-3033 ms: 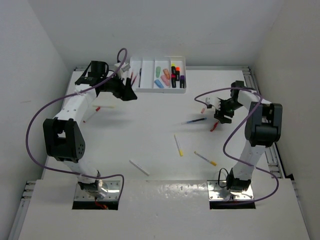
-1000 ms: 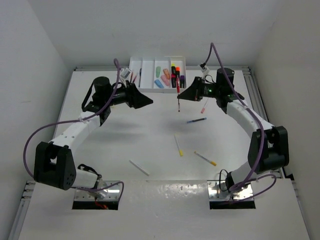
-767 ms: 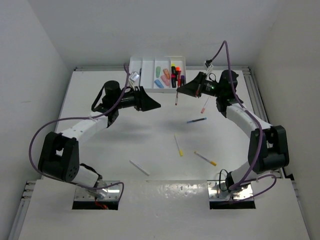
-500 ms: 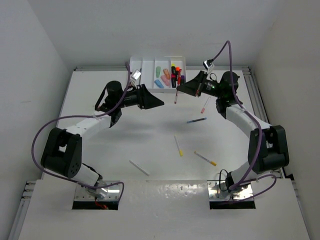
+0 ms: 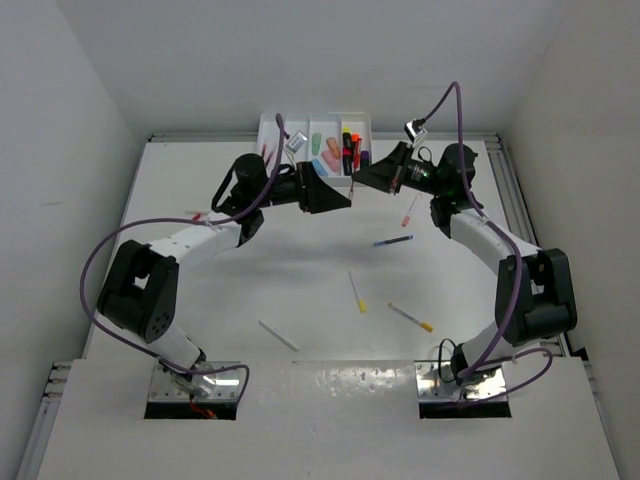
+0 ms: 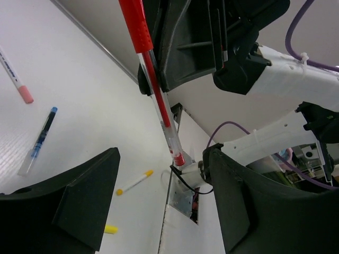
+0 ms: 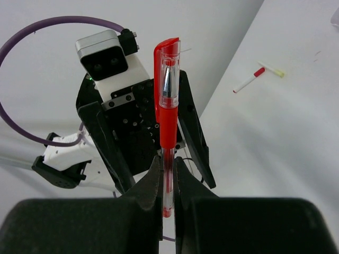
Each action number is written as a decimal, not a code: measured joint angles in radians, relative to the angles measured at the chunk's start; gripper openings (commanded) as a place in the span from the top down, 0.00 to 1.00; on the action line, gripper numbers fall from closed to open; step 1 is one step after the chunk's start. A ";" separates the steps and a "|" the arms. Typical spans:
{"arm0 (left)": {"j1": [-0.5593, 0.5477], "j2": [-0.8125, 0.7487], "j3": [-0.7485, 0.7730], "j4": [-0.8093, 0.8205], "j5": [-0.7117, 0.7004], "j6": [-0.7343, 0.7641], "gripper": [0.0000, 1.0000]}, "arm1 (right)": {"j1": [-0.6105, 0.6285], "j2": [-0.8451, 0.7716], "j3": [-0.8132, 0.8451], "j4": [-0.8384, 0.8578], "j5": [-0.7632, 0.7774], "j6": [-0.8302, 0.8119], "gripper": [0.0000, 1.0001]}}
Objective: Sort the stationery into containers
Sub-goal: Pass the stationery from the right arm to the left
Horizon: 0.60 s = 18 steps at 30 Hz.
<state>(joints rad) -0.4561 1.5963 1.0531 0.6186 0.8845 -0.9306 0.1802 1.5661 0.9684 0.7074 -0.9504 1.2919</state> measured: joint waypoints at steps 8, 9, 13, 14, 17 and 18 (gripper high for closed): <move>-0.022 0.040 0.033 0.011 -0.002 -0.004 0.44 | 0.001 0.006 0.000 0.006 0.000 0.007 1.00; -0.024 0.043 0.033 0.012 -0.001 -0.003 0.48 | 0.001 0.006 0.000 0.006 0.000 0.008 1.00; -0.027 0.046 0.037 0.013 0.000 -0.002 0.67 | 0.001 0.008 0.000 0.012 0.000 0.011 1.00; -0.028 0.046 0.039 0.013 0.003 -0.003 0.71 | 0.001 0.010 0.000 0.015 0.002 0.011 1.00; -0.028 0.046 0.042 0.014 0.006 -0.002 0.88 | 0.001 0.022 0.000 0.018 0.006 0.014 0.83; -0.027 0.046 0.042 0.000 0.003 -0.003 0.96 | 0.001 0.023 0.001 0.020 0.005 0.015 0.68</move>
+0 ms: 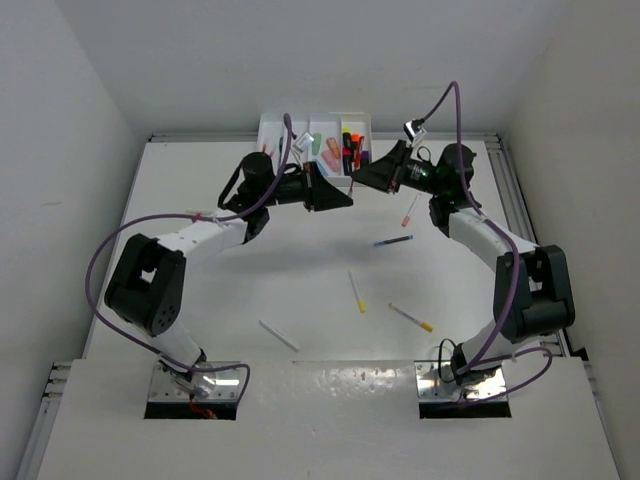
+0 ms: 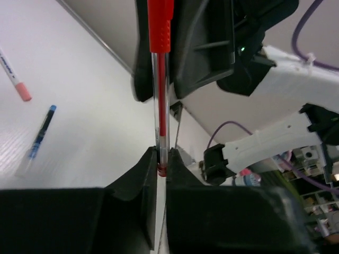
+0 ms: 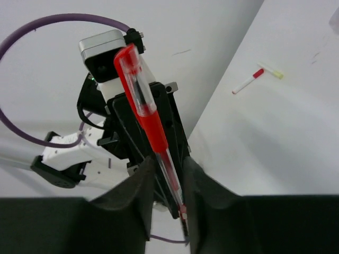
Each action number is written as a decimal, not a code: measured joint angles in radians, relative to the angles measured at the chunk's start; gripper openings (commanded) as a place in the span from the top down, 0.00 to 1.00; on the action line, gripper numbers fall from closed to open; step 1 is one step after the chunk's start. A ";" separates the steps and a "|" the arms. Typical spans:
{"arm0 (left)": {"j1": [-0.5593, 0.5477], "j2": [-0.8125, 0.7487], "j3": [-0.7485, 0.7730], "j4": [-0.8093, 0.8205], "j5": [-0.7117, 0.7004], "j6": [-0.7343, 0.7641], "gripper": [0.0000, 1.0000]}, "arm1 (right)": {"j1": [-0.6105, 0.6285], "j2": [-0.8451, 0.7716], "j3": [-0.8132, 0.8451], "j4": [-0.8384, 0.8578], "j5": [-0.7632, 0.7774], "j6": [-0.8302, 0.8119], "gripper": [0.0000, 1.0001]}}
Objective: Sort the stationery into containers
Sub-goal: Pass the stationery from the right arm to the left, then place the stationery into the container
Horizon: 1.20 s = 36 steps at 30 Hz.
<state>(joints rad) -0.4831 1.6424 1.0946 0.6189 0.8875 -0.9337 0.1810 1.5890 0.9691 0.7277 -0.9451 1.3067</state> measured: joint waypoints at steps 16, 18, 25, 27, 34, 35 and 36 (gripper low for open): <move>0.325 0.214 0.543 -0.781 -0.389 0.587 1.00 | -0.152 -0.040 0.023 -0.563 0.035 -0.486 0.43; 0.349 0.309 0.664 -0.860 -0.488 0.671 1.00 | -0.153 -0.080 0.017 -0.669 0.073 -0.590 0.43; 0.366 0.627 0.926 -1.044 -0.608 0.818 0.96 | -0.124 -0.224 -0.054 -0.888 0.193 -0.851 0.43; 0.366 0.698 0.987 -1.072 -0.624 0.832 0.96 | -0.121 -0.241 -0.066 -0.942 0.232 -0.910 0.43; 0.356 0.782 1.070 -1.079 -0.684 0.856 0.92 | -0.121 -0.255 -0.085 -1.032 0.306 -1.034 0.43; 0.355 0.786 1.076 -1.077 -0.692 0.857 0.90 | -0.121 -0.255 -0.088 -1.039 0.317 -1.049 0.43; 0.354 0.790 1.079 -1.074 -0.699 0.858 0.81 | -0.119 -0.255 -0.090 -1.047 0.332 -1.065 0.43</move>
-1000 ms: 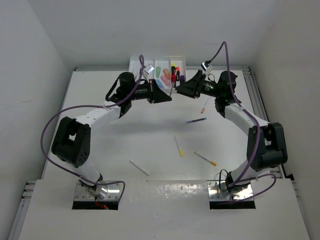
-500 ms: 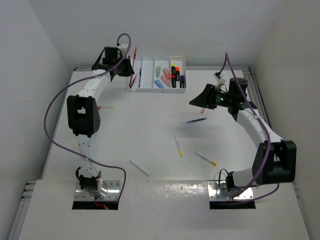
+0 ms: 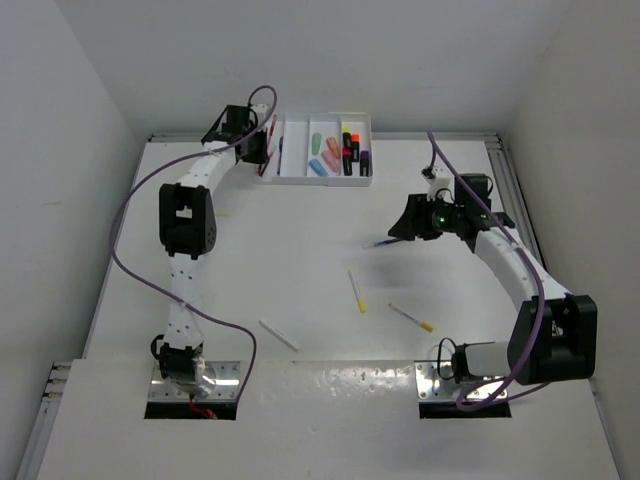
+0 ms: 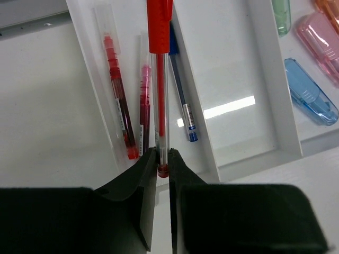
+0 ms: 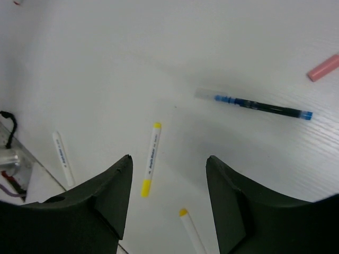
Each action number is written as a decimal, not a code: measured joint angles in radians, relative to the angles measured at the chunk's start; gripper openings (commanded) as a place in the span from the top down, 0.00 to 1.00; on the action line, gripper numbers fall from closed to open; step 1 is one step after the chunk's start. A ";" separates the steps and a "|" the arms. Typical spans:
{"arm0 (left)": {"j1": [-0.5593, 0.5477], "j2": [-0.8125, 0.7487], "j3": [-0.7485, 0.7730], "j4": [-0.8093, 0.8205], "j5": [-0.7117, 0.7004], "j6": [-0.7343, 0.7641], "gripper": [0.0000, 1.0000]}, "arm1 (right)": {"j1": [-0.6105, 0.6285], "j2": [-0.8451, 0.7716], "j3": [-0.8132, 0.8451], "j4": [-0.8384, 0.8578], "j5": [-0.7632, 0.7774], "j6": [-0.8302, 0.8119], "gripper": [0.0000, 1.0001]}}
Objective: Sort the stationery into containers
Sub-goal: Place the stationery into the container, then grab a piece of stationery with the right arm
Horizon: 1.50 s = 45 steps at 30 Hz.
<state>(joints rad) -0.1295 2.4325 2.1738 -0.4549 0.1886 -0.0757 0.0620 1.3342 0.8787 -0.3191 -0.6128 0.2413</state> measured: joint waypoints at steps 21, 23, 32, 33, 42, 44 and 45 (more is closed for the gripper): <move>0.000 -0.295 -0.103 0.039 0.224 -0.097 0.43 | 0.156 0.155 0.084 -0.084 0.310 -0.539 0.60; 0.001 -0.421 -0.174 0.063 0.297 -0.099 0.43 | 0.161 0.195 0.109 -0.100 0.316 -0.657 0.59; 0.007 -0.811 -0.693 0.178 0.455 -0.093 0.41 | 0.148 0.488 0.346 -0.254 0.277 -1.018 0.47; 0.007 -0.814 -0.720 0.174 0.460 -0.090 0.41 | 0.139 0.517 0.371 -0.273 0.266 -1.048 0.47; 0.007 -0.819 -0.760 0.181 0.481 -0.094 0.41 | 0.084 0.660 0.496 -0.381 0.243 -1.217 0.51; 0.007 -0.819 -0.768 0.196 0.484 -0.102 0.41 | 0.084 0.675 0.496 -0.404 0.243 -1.249 0.52; 0.007 -0.819 -0.774 0.203 0.488 -0.106 0.41 | 0.084 0.681 0.497 -0.417 0.243 -1.262 0.52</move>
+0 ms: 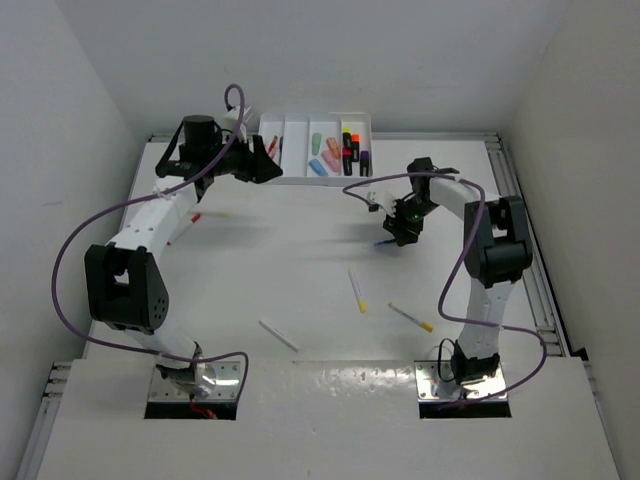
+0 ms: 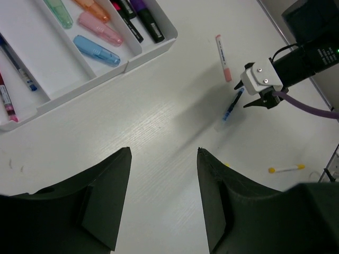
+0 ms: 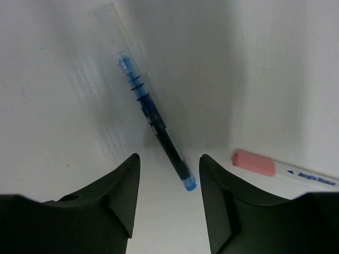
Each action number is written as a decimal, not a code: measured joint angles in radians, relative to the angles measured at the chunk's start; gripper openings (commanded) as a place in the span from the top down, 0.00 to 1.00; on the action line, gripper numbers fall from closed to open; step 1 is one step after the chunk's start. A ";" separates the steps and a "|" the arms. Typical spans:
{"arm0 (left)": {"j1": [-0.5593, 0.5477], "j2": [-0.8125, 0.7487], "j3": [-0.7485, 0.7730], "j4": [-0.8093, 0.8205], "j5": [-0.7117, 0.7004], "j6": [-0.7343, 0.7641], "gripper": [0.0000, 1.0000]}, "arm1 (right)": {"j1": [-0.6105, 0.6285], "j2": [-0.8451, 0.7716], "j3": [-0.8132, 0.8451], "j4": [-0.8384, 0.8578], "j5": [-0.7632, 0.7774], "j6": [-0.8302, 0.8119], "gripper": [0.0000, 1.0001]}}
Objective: Sort the stationery into containers
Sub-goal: Grab a piece of stationery with the right arm
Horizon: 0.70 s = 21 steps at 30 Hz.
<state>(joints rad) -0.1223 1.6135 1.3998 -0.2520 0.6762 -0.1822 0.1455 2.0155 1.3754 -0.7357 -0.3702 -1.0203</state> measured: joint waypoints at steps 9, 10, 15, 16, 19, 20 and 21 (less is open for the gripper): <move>0.002 0.004 -0.018 0.023 0.011 -0.032 0.41 | 0.001 0.041 0.001 -0.037 0.014 -0.079 0.72; 0.003 0.004 -0.018 0.023 0.012 -0.033 0.41 | 0.001 0.041 0.002 -0.034 0.019 -0.084 0.74; 0.011 0.004 -0.031 0.030 0.011 -0.037 0.41 | 0.016 0.040 0.000 -0.043 0.037 -0.095 0.87; 0.011 0.004 -0.035 0.029 0.010 -0.038 0.42 | 0.023 0.039 -0.003 -0.043 0.044 -0.096 0.89; 0.012 0.003 -0.053 0.030 0.007 -0.040 0.41 | 0.055 0.014 -0.037 -0.013 0.076 -0.092 0.97; 0.012 0.001 -0.061 0.030 0.006 -0.040 0.41 | 0.068 0.003 -0.053 -0.002 0.084 -0.088 0.99; 0.013 -0.002 -0.069 0.030 0.003 -0.040 0.41 | 0.084 -0.009 -0.071 0.010 0.093 -0.080 1.00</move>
<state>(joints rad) -0.1097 1.6112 1.3304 -0.2218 0.6796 -0.2218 0.2295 2.0064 1.3041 -0.7261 -0.2768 -1.1007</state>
